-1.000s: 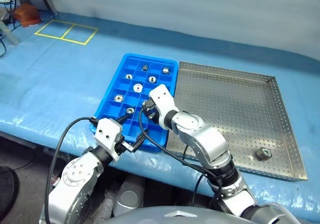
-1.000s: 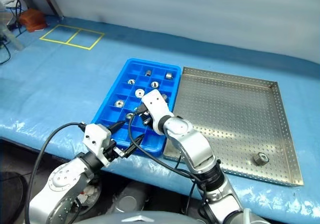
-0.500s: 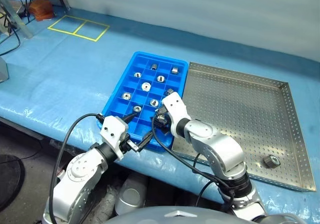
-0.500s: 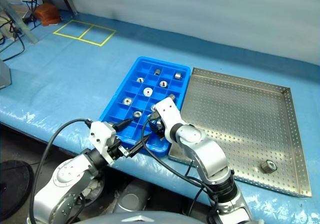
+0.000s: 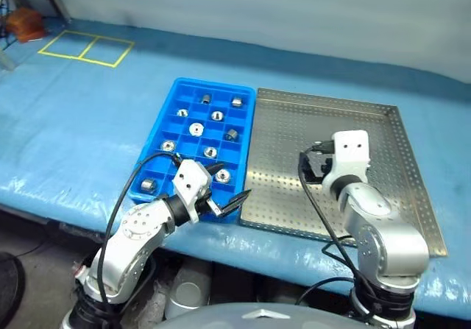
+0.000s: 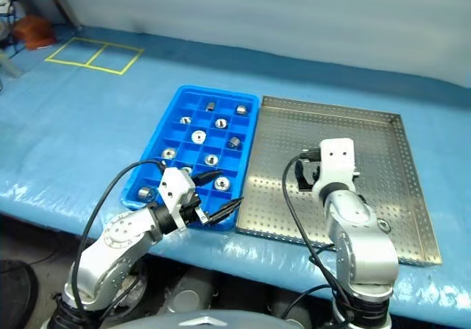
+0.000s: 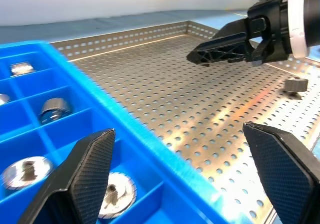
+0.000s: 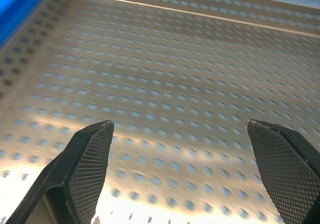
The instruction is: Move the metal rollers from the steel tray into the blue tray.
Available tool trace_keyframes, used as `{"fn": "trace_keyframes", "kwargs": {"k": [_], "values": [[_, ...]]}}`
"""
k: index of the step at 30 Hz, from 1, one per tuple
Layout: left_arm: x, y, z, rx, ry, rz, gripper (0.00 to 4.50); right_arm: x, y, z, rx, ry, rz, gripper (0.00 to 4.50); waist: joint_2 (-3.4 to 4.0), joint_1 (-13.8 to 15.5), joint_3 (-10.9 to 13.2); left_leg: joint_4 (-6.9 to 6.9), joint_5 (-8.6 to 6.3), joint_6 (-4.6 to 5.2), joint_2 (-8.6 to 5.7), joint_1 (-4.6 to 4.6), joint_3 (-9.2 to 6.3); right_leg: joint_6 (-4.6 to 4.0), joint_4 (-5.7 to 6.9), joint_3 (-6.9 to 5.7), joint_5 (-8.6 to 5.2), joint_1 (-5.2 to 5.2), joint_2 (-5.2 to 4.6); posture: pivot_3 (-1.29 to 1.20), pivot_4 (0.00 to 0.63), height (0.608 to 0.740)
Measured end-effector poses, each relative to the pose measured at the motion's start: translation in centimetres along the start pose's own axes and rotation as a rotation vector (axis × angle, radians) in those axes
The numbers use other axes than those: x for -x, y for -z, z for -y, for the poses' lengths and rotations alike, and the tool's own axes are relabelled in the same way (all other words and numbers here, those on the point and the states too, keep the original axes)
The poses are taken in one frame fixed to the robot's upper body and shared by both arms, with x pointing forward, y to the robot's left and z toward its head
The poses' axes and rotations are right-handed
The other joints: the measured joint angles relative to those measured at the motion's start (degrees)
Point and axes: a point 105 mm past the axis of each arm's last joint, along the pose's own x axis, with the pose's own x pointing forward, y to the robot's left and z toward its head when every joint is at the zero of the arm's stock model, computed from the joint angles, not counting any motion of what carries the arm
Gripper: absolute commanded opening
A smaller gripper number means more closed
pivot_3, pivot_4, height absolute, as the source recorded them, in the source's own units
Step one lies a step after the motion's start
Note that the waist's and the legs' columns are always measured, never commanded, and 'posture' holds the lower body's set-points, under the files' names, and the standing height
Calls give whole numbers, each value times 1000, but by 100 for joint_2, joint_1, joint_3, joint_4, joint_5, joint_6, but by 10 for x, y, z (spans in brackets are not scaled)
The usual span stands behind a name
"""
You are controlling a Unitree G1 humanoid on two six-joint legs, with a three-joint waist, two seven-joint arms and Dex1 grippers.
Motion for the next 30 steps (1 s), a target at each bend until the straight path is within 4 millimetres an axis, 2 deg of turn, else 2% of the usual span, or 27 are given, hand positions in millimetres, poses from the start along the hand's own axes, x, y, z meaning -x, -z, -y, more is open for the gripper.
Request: {"fn": "trace_keyframes", "kwargs": {"k": [4, 6, 9, 13, 19, 24, 27, 30], "values": [[-13, 0, 11, -15, 90, -9, 4500, 7, 18, 24, -29, 131, -63, 4470, 2, -440, 2, 4, 1, 3, 1, 35, -1, -1, 3, 6, -1, 34, 0, 117, 150, 740], [-18, -1, 19, -27, 141, -5, 4500, 10, 27, 33, -49, 179, -93, 4470, 3, -601, 2, -8, 0, 4, 3, 83, 1, -6, 2, 12, -5, 70, 0, 117, 150, 740], [-23, -4, 26, -30, 174, 11, 4500, 14, 39, 39, -76, 219, -131, 4470, 4, -745, 1, -7, 1, 4, 6, 92, -1, -6, 10, 18, -5, 73, 2, 97, 150, 740], [-28, -3, 32, -37, 192, 9, 4500, 15, 52, 41, -112, 231, -172, 4470, 6, -839, 0, -7, 1, 5, 7, 98, 1, -2, 13, 41, -2, 71, 7, 97, 150, 740], [-31, -3, 39, -30, 219, 14, 4500, 7, 68, 40, -161, 206, -217, 4470, 5, -849, 0, -6, 1, 10, 4, 96, 4, 4, 8, 51, 1, 70, 3, 111, 150, 740], [-32, -4, 42, -21, 226, 24, 4500, 0, 68, 43, -195, 202, -216, 4470, 2, -850, -1, -3, 2, 12, 3, 98, 7, 8, 9, 55, 4, 72, 5, 130, 150, 740], [-33, -4, 42, -18, 219, 25, 4500, -2, 68, 47, -212, 213, -215, 3873, -1, -850, -3, -1, 6, 19, 7, 101, 9, 14, 9, 60, 8, 74, 2, 152, 150, 740], [-32, -2, 41, -12, 208, 19, 4500, -4, 67, 47, -213, 210, -210, 2925, -2, -840, -4, -1, 7, 21, 26, 102, 11, 15, 9, 62, 9, 74, -2, 164, 150, 740]]}}
